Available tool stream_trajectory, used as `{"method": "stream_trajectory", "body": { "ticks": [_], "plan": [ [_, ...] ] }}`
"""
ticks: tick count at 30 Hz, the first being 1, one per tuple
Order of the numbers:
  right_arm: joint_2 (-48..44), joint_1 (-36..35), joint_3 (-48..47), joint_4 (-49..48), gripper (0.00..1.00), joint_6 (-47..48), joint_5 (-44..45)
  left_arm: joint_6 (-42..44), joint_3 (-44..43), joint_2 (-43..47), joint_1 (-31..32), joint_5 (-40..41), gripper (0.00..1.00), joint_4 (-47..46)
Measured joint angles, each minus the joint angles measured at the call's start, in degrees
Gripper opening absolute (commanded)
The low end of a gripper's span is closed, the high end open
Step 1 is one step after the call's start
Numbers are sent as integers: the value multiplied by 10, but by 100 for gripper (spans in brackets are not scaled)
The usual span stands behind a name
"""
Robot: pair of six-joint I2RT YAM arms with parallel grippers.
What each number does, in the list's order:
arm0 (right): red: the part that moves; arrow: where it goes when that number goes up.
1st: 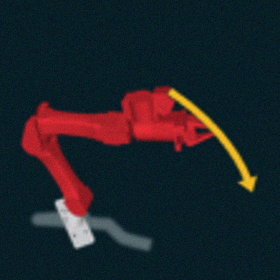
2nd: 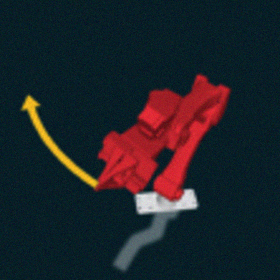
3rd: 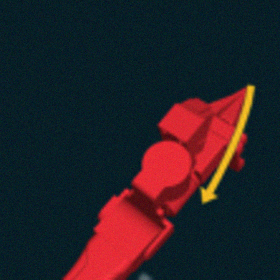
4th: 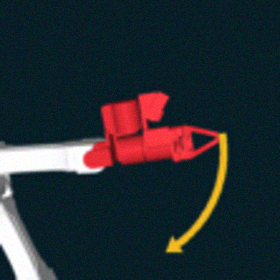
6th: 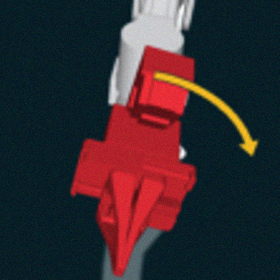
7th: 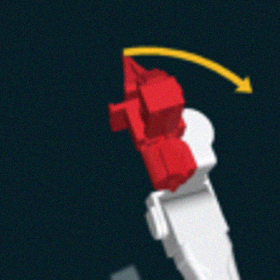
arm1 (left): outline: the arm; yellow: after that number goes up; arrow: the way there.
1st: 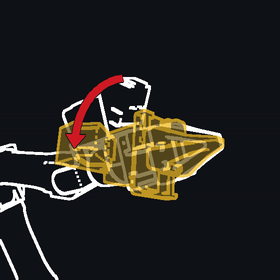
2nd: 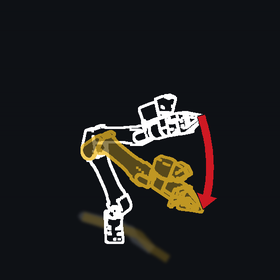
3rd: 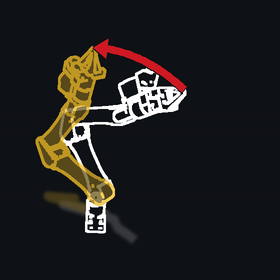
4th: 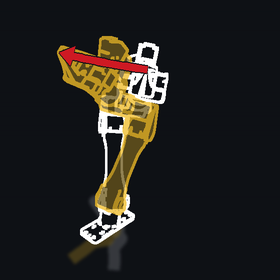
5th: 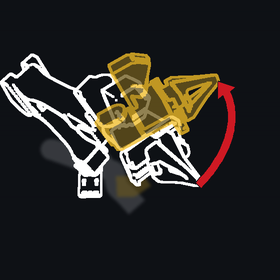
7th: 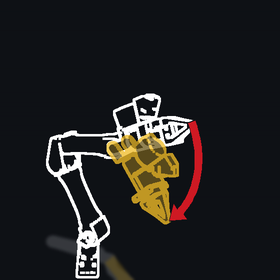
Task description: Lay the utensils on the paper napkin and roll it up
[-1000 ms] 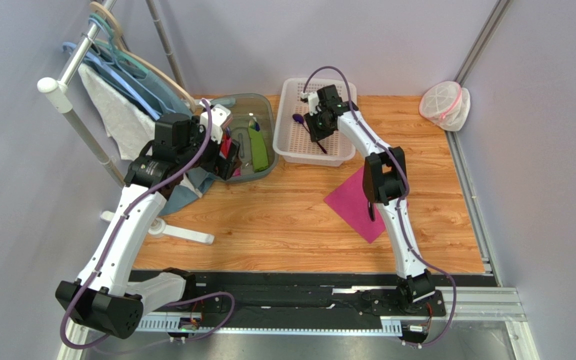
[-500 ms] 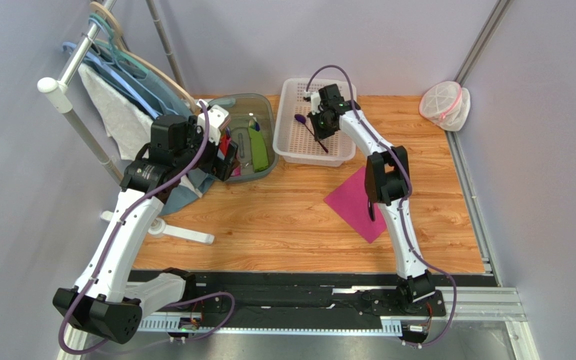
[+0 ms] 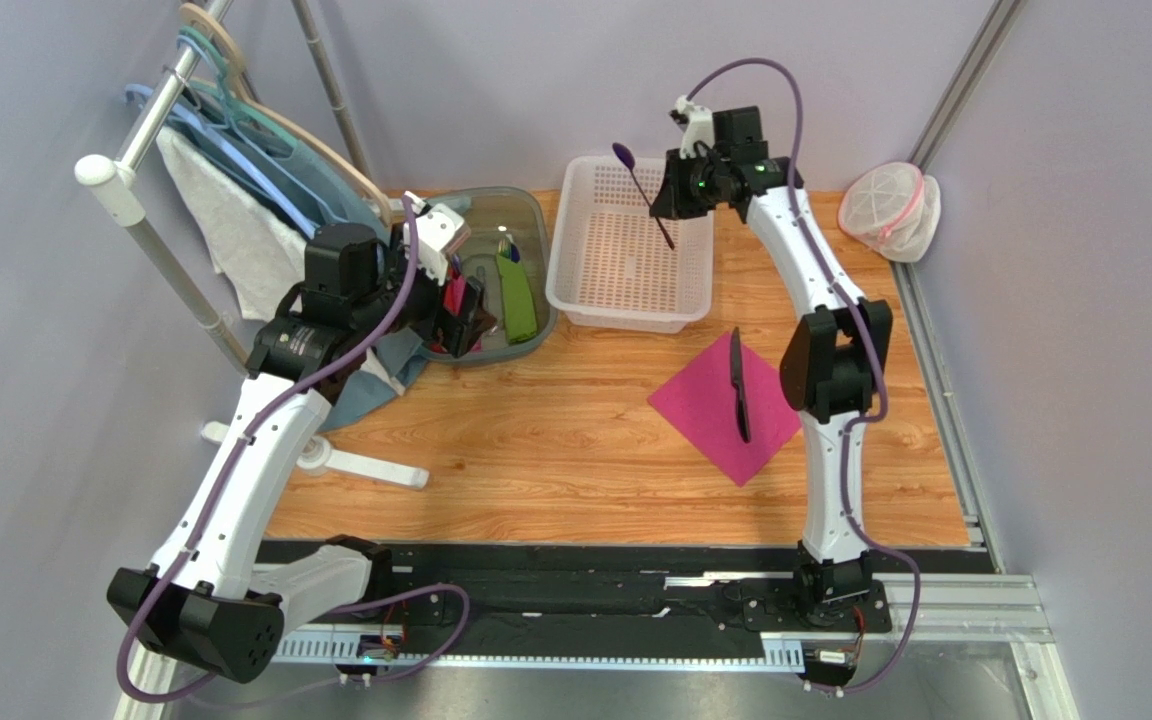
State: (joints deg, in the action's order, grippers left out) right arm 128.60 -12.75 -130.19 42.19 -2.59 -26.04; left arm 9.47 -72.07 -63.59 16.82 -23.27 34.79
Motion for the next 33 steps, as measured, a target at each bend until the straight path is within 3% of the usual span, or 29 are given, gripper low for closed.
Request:
{"method": "stream_trajectory", "body": {
  "ticks": [8,16,23,33],
  "plan": [
    [-211,32,231,-10,0,-36,-146,24,-8,-8,57,-40,99,-58],
    [-425,31,409,129,0,71,-296,200,38,22,72,-140,97,-156],
    [-538,-23,471,243,0,156,-336,341,117,65,92,-191,96,-189],
    [-597,-104,506,274,0,178,-336,400,137,85,177,-186,83,-195]
  ]
}}
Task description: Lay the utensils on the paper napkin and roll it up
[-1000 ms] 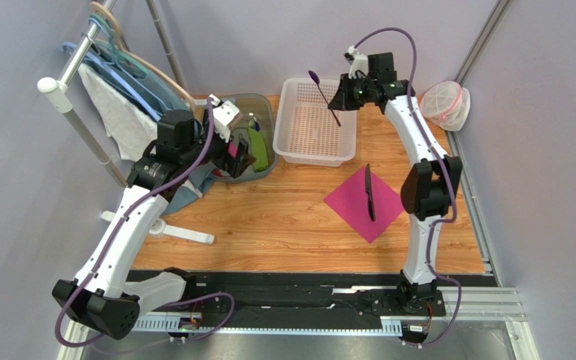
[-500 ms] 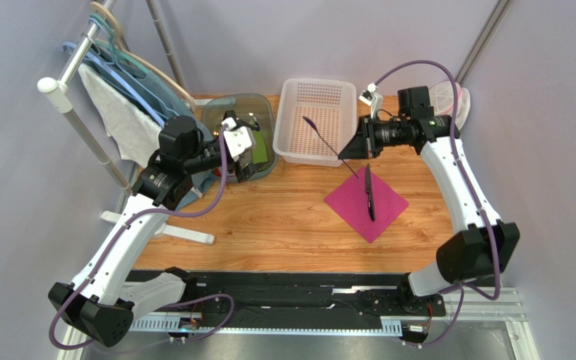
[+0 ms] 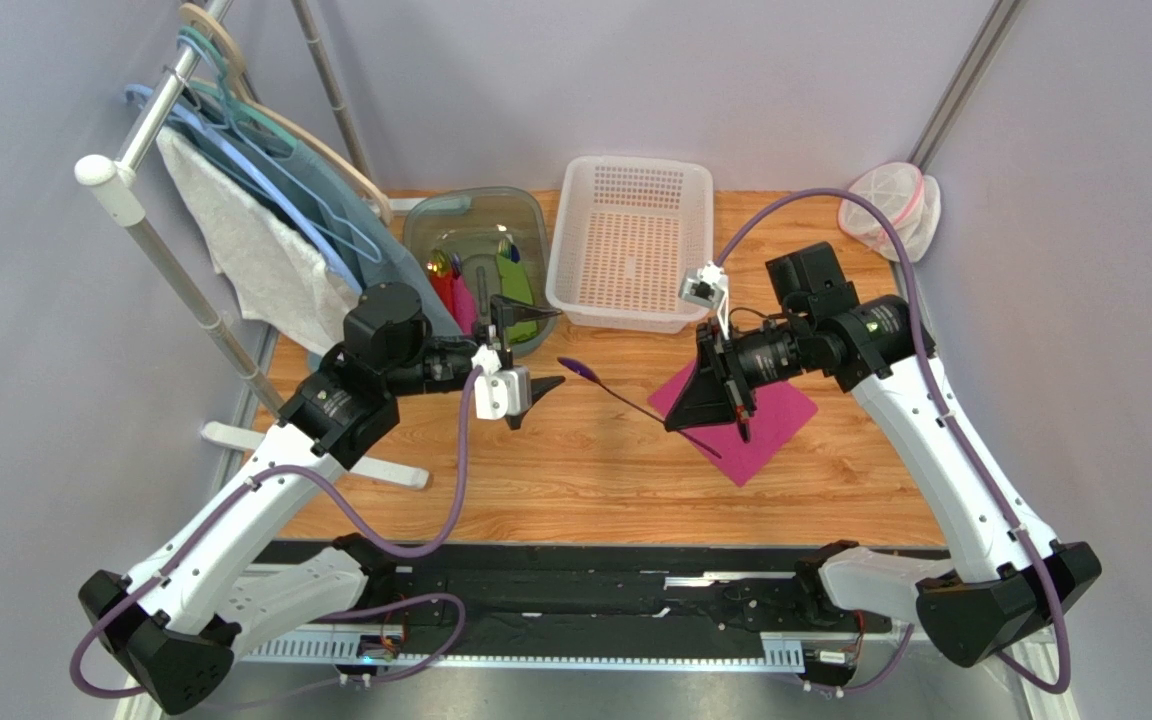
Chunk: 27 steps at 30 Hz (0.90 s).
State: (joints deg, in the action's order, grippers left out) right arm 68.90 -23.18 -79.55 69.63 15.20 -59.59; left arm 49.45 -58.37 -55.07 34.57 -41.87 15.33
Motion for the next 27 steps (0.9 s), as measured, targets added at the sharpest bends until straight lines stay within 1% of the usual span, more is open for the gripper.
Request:
{"method": "stream_trajectory", "body": {
  "ticks": [1,3,6,7,9,10,12,13,14,15,16,17,18,19,20,22,25,27],
  "plan": [
    [0,-5,0,1,0,3,0,3,0,0,7,2,78,2],
    [0,-13,0,3,0,9,0,6,0,0,19,5,73,3],
    [0,-26,0,11,0,16,0,11,0,0,40,9,61,6],
    [0,-29,0,12,0,18,0,12,0,0,45,10,52,7],
    [0,-35,0,12,0,21,1,11,0,0,53,14,42,11],
    [0,-37,0,13,0,22,1,13,0,0,56,16,32,14],
    [0,-41,0,13,0,24,2,13,0,-1,59,16,23,21],
    [0,-42,0,13,0,25,3,14,-1,-1,61,16,10,25],
    [0,-42,0,13,0,26,4,16,-2,-3,63,17,3,32],
    [0,-42,0,16,0,27,5,16,-3,-4,64,17,1,37],
    [0,-42,-2,19,2,27,8,17,-4,-4,64,17,0,45],
    [0,-41,-3,20,7,26,11,15,-4,-4,64,17,0,53],
    [0,-41,-5,22,15,26,16,12,-4,-4,64,17,0,59],
    [0,-41,-7,25,33,26,22,7,-4,-4,64,17,0,65],
    [0,-42,-10,26,42,24,28,2,-6,-4,64,16,0,73],
    [0,-42,-19,24,55,20,52,-19,-17,-5,65,14,0,91],
    [-5,-42,-36,7,70,13,111,-69,-53,-12,66,17,0,137],
    [-25,-43,-38,-23,72,14,160,-109,-80,-28,66,25,0,168]
  ]
}}
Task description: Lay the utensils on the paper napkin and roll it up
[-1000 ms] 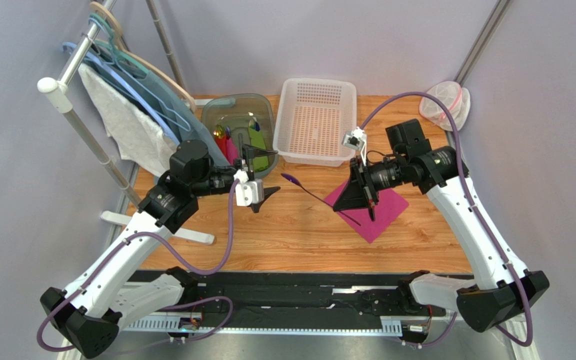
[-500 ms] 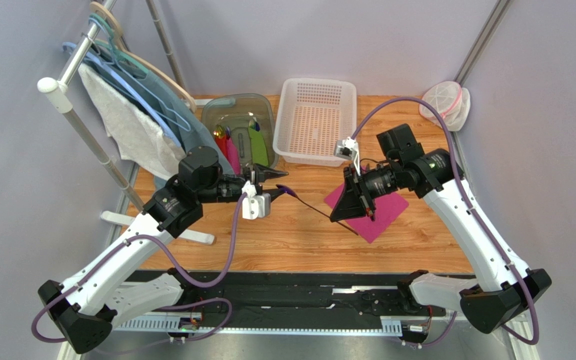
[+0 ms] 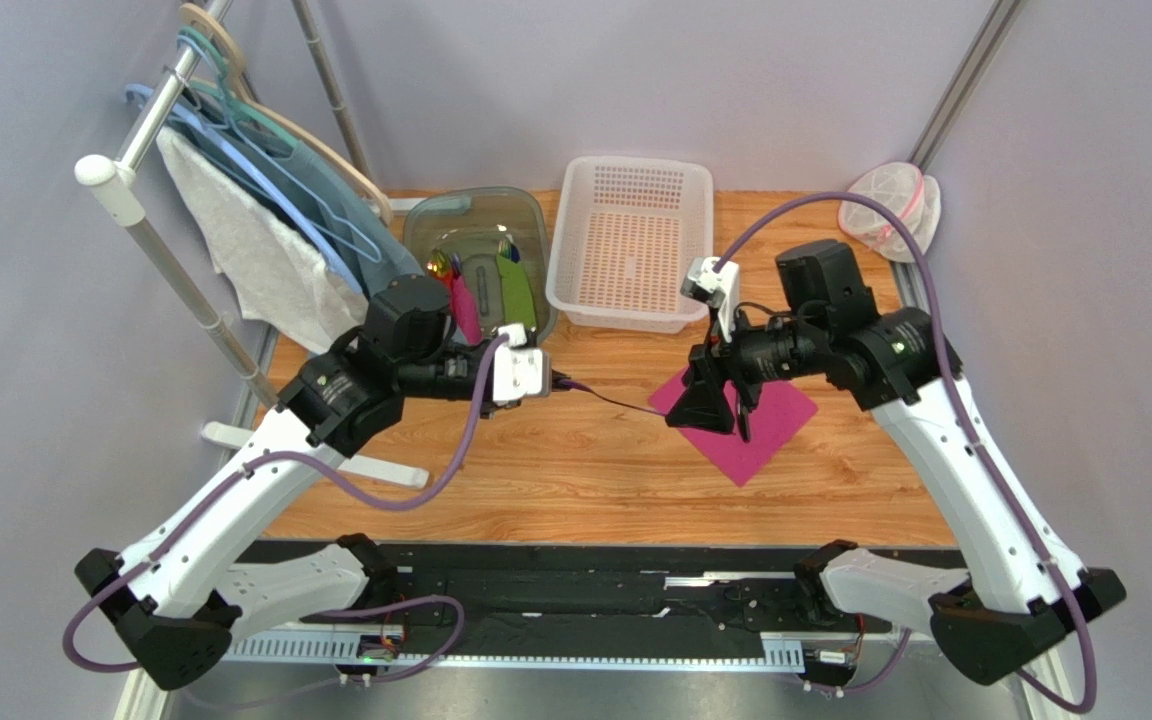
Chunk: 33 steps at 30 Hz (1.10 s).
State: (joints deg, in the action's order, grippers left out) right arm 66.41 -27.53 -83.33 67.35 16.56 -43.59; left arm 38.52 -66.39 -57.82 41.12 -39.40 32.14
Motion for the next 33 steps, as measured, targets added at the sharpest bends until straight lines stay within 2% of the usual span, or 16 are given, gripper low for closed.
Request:
{"method": "stream_trajectory", "body": {
  "ticks": [4,8,12,17,21,27,33],
  "plan": [
    [-51,-1,0,-39,71,27,66,-104,-72,-70,1,3,0,66],
    [-74,-8,-3,-42,67,77,97,-212,-141,-162,-3,2,0,139],
    [-69,-43,-3,-33,61,135,127,-335,-102,-203,-31,-42,0,153],
    [-66,-137,31,-38,59,174,189,-451,-57,-205,-47,-81,0,160],
    [-50,-198,57,-40,52,178,236,-509,-52,-207,-48,-101,0,146],
    [-11,-239,57,-55,40,175,275,-551,-28,-214,-49,-111,0,138],
    [3,-261,57,-65,38,174,283,-568,-25,-215,-49,-111,0,132]
  ]
}}
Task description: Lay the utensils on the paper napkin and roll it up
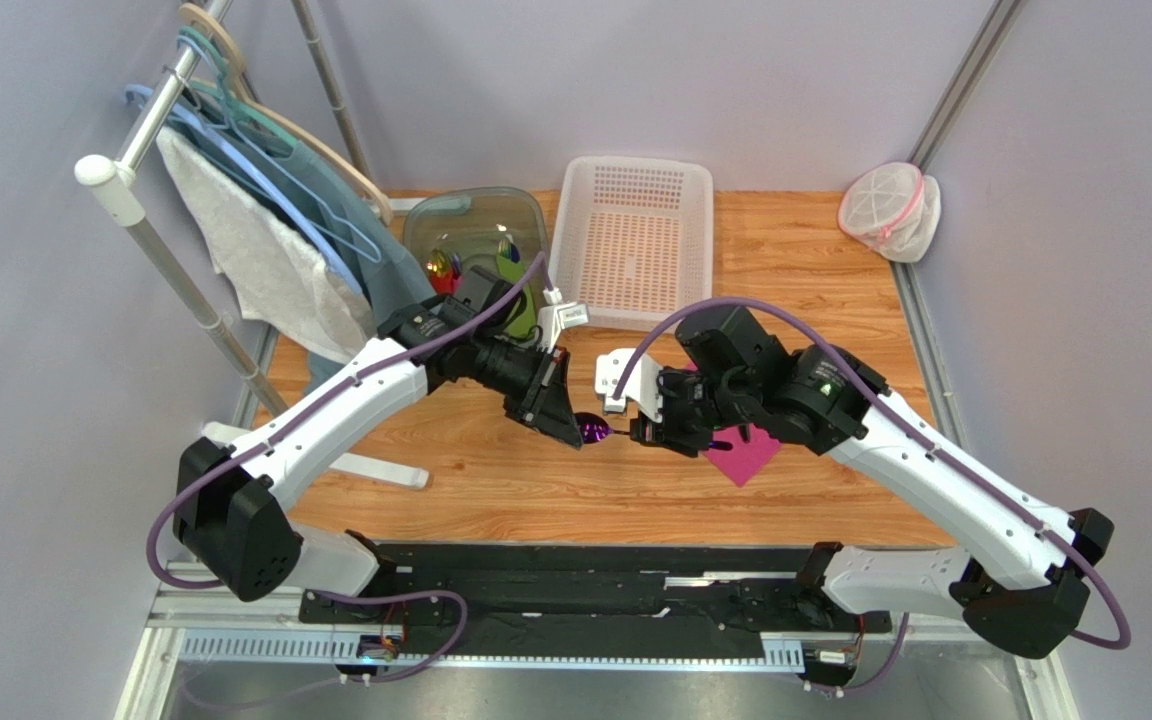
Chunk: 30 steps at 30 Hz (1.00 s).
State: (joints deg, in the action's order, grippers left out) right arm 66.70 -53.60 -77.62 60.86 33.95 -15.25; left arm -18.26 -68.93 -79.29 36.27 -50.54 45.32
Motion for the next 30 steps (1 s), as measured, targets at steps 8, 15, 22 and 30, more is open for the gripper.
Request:
{"method": "stream_trajectory", "body": {
  "ticks": [8,15,22,30],
  "plan": [
    [8,-22,19,-9,36,0,11,-15,3,0,-1,0,0,-11],
    [14,-22,36,-25,27,0,38,-24,10,0,-1,0,0,-19],
    [16,-22,47,-38,22,1,57,-27,12,0,-2,0,0,-23],
    [18,-22,54,-49,14,4,69,-33,12,0,-3,0,0,-27]
  ]
}}
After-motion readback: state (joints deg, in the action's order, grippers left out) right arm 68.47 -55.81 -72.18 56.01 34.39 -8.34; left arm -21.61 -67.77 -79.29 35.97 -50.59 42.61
